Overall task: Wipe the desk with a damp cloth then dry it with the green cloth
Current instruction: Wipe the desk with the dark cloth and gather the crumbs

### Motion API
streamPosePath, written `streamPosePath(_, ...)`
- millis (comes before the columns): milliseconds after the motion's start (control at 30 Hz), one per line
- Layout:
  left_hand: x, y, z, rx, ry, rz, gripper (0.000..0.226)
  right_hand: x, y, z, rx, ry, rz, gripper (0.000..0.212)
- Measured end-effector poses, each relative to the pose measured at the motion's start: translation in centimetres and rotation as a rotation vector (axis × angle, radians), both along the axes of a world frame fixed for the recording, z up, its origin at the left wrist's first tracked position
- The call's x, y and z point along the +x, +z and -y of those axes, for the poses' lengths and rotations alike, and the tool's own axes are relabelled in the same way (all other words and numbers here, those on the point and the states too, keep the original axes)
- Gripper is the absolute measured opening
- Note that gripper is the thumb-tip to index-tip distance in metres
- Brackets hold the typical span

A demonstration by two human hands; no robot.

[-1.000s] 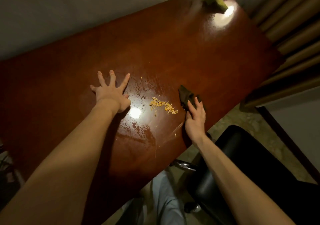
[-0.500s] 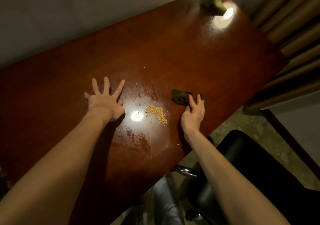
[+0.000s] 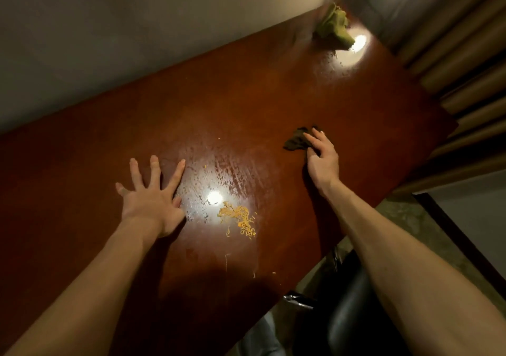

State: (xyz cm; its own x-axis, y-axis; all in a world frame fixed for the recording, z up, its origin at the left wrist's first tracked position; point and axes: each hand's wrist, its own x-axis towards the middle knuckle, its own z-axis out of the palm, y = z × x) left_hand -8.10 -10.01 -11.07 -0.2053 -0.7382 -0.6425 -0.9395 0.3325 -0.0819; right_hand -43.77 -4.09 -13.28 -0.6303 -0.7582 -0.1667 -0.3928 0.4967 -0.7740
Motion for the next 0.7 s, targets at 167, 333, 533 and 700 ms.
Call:
streamPosePath(167,-0.2,0.1,0.0,0.005,0.033,0.001,0.077,1.6,-1.0,0.8,-0.014,0.302,-0.044,0.046)
streamPosePath(333,-0.6,0.4,0.0,0.005,0.066,-0.025,0.075,5.2,-1.4,-2.5,-0.014,0.468,-0.039,0.048)
streamPosePath(533,-0.7,0.8,-0.4,-0.01,0.091,-0.04,0.074,6.9,-1.5,-5.4,0.002,0.403,0.01,0.053)
streamPosePath(700,-0.6,0.5,-0.3,-0.026,0.091,-0.059,0.074,5.6,-0.7,-1.1,0.041,0.346,0.005,0.05)
